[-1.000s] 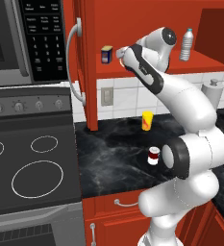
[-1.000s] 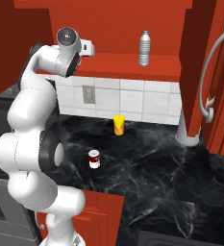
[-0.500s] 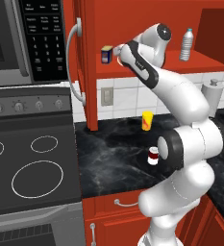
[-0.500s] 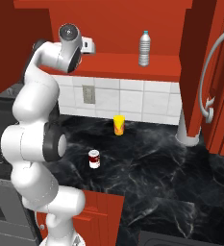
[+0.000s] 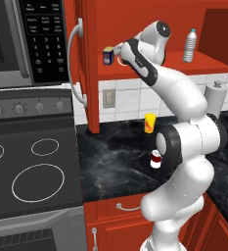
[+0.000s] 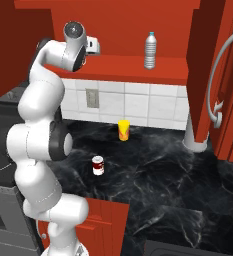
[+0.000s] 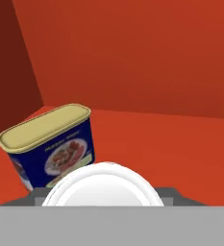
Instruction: Pick the cans from the counter and place them in their designated side in the cabinet.
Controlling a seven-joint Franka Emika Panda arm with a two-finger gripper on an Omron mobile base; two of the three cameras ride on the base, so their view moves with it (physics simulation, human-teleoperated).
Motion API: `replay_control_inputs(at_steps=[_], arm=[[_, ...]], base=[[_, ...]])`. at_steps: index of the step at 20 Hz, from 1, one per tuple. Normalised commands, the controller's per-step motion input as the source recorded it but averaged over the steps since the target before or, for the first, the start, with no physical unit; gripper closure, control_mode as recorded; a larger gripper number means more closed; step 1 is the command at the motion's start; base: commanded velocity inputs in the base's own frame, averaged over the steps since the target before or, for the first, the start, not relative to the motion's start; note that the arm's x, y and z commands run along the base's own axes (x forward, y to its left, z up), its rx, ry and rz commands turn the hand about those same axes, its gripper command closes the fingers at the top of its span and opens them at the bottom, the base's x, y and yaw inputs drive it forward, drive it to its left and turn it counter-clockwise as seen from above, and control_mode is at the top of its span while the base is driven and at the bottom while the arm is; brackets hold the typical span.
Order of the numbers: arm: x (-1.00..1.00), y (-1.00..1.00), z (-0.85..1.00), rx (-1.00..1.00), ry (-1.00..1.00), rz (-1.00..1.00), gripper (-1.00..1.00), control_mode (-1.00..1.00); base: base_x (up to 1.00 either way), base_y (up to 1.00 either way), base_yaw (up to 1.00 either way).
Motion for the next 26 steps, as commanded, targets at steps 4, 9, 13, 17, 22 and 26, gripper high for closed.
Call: replay_control_inputs(at_steps=[4,9,13,17,22,26], arm=[[0.22,0.0,-0.12,0.0,0.02,0.0,1.0,-1.0],[0.21,0.0,-0.13,0.0,0.02,0.0,1.0,-1.0],[0.21,0.01,-0.17,0.0,0.03,0.0,1.0,-1.0],[0.19,0.01,-0.21,0.0,0.03,0.0,1.0,-1.0],[0.16,0.01,-0.25,0.0,0.03,0.0,1.0,-1.0],[0.14,0.01,-0.28,-0.01,0.02,0.0,1.0,-1.0]], base=[[0.0,0.0,0.0],[0.0,0.0,0.0],[0.0,0.0,0.0],[0.0,0.0,0.0],[0.0,0.0,0.0],[0.0,0.0,0.0]])
